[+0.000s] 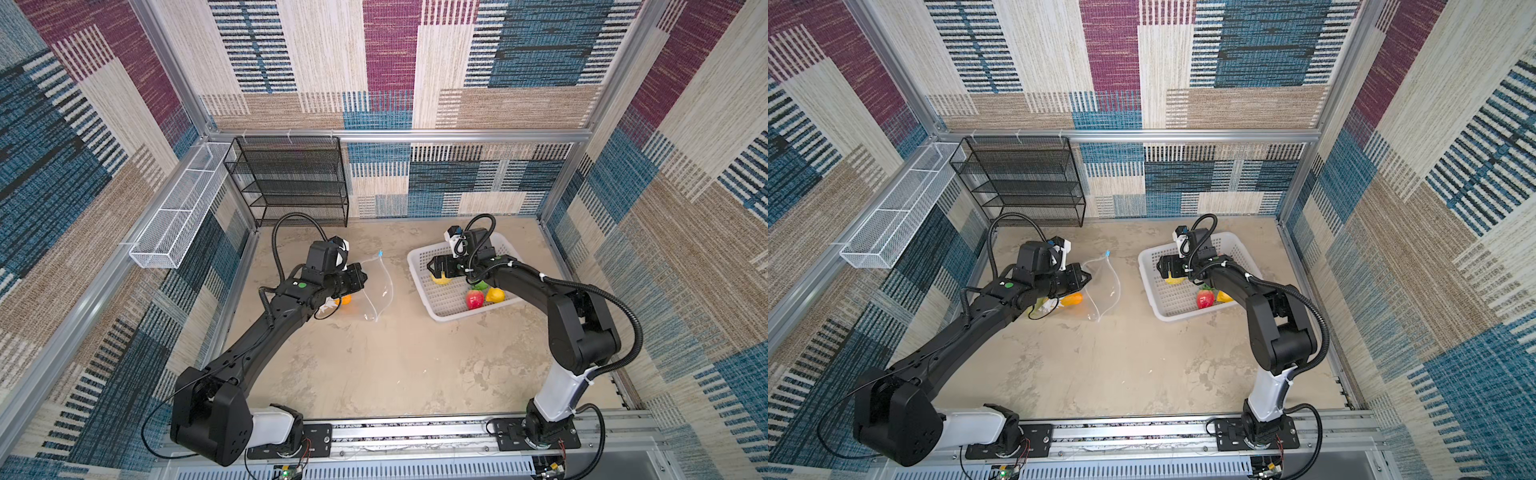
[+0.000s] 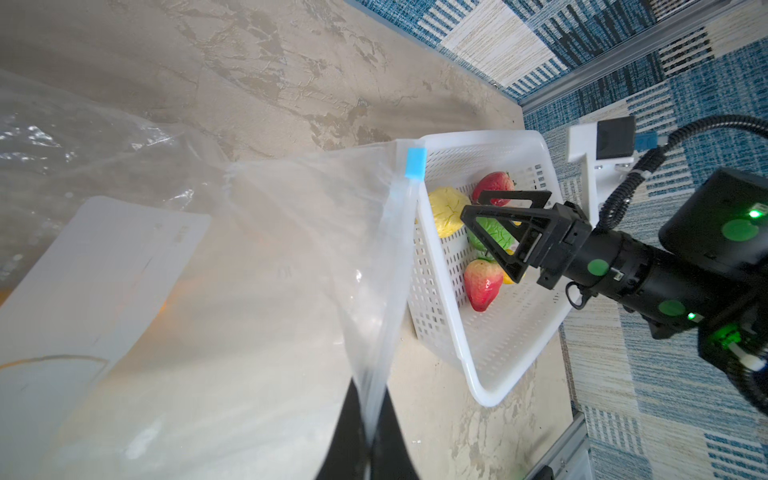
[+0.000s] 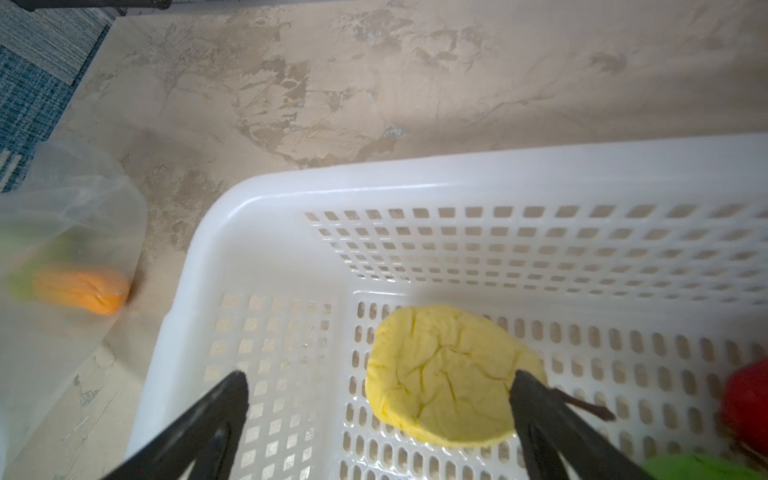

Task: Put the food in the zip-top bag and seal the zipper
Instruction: 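Move the right gripper back over the basket toward the pale yellow pear, then grasp the pale yellow pear with the right gripper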

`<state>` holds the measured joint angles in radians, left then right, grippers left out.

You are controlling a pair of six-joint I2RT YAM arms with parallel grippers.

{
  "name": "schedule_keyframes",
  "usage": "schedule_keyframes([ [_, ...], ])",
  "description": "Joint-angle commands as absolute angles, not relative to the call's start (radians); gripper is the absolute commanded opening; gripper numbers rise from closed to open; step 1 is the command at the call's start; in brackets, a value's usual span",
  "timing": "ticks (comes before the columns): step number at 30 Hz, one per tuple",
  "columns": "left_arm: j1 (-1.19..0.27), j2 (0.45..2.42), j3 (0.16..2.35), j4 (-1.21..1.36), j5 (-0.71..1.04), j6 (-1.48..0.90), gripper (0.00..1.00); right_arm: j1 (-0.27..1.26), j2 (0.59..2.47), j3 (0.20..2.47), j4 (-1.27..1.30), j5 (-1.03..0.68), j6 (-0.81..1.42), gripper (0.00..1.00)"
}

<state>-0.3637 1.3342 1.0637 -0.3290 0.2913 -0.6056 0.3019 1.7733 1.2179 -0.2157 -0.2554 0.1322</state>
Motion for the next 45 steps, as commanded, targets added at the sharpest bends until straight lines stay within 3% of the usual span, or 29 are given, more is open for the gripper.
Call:
schedule_keyframes([
  [1, -0.364, 1.317, 1.056, -0.295, 0.296, -0.602, 0.00, 0.304, 1.742, 1.226, -0.255, -0.181, 0.160, 1.00],
  [9, -0.365, 1.281, 1.028, -0.250, 0.296, -0.593, 0.00, 0.304, 1.645, 1.169, -0.264, -0.216, 0.261, 0.99],
  [13, -0.365, 1.285, 1.020, -0.235, 0.301, -0.581, 0.00, 0.305, 1.624, 1.093, -0.181, -0.302, 0.276, 0.93],
  [24, -0.365, 1.315, 1.044, -0.277, 0.316, -0.570, 0.00, 0.307, 1.626, 0.971, -0.018, -0.348, 0.404, 0.94],
  [45, -0.365, 1.323, 1.047, -0.274, 0.343, -0.559, 0.00, 0.294, 1.822, 1.077, 0.037, -0.207, 0.480, 0.94],
])
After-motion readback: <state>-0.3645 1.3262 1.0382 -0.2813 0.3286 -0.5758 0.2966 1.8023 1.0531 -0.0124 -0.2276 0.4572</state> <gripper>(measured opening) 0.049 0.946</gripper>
